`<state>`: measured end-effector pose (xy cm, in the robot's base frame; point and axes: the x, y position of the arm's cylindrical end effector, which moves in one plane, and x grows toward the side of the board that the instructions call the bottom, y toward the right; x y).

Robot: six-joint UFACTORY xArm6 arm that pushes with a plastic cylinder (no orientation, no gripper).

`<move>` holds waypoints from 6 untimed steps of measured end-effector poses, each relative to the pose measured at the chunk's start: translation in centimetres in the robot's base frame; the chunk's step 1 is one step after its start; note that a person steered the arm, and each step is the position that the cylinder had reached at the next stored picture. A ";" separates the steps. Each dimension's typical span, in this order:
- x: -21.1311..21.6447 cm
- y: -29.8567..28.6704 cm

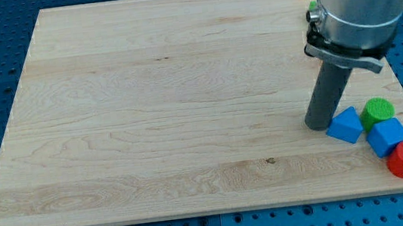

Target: Move the green star to the center right of the board

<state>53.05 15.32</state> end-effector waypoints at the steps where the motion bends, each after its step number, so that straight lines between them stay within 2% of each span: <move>1: -1.2 -1.0; 2: -6.9 -3.2; 4: -19.1 -3.8; 5: -24.7 -2.6; 6: -26.7 1.4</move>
<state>26.32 16.75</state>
